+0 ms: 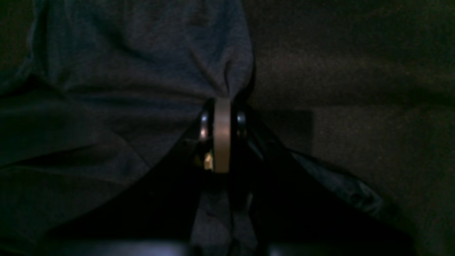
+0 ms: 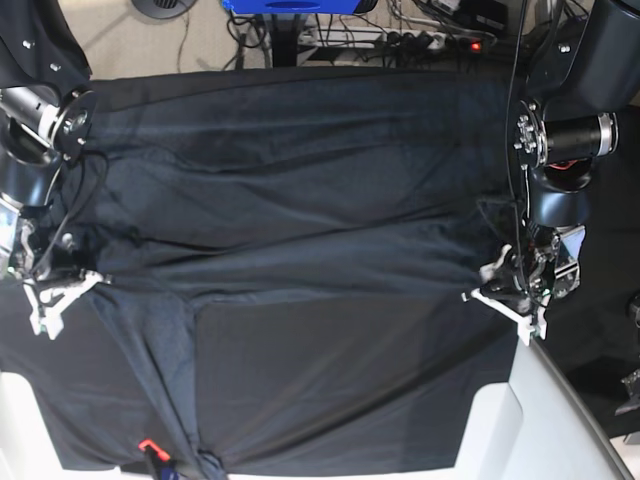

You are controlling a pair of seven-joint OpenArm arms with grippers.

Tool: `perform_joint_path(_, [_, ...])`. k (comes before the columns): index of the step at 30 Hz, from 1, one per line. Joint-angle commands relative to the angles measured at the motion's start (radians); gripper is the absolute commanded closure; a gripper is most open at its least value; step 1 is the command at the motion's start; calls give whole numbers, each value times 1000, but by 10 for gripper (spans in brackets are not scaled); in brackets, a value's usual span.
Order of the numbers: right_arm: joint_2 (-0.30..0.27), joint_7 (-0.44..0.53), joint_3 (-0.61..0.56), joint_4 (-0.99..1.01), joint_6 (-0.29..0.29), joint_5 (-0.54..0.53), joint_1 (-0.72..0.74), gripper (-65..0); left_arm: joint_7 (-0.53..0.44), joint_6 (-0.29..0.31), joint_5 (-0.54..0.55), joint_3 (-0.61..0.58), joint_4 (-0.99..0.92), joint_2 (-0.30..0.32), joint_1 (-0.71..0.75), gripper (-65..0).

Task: Fold the T-shirt properly
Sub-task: 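Lay the lifted fabric over the shirt body with both grippers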

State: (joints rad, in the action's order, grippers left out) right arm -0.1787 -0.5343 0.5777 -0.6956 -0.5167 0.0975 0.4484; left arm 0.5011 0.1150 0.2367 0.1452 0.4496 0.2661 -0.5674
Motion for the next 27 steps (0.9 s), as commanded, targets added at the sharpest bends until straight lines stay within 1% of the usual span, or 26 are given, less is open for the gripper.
perform_joint_path(1, [-15,19,-2,-17,-4,-11,30,-6,21,9,-3,-3,4,-3,-18,0])
perform_joint_path(4, [-15,24,-2,-17,-4,-11,30,-6,21,9,-1,3,18,-1,-18,0])
perform_joint_path(8, [-15,26,-2,-17,-4,-11,34,-6,31,10,-1,3,102,-1,-7,0])
perform_joint_path(12, [-17,26,-2,-17,-4,-11,42,-6,84,10,0,3,176,-3,-7,0])
perform_joint_path(15, [-22,29,-3,-17,-4,-11,49,-6,118,10,0,4,265,-3,14,0])
perform_joint_path(19, [-22,72,-3,-17,-4,-11,51,-9,167,10,0,4,358,-3,22,0])
perform_joint_path(27, [-18,99,-3,-16,-6,-11,63,-9,172,10,0,4,410,-3,30,0])
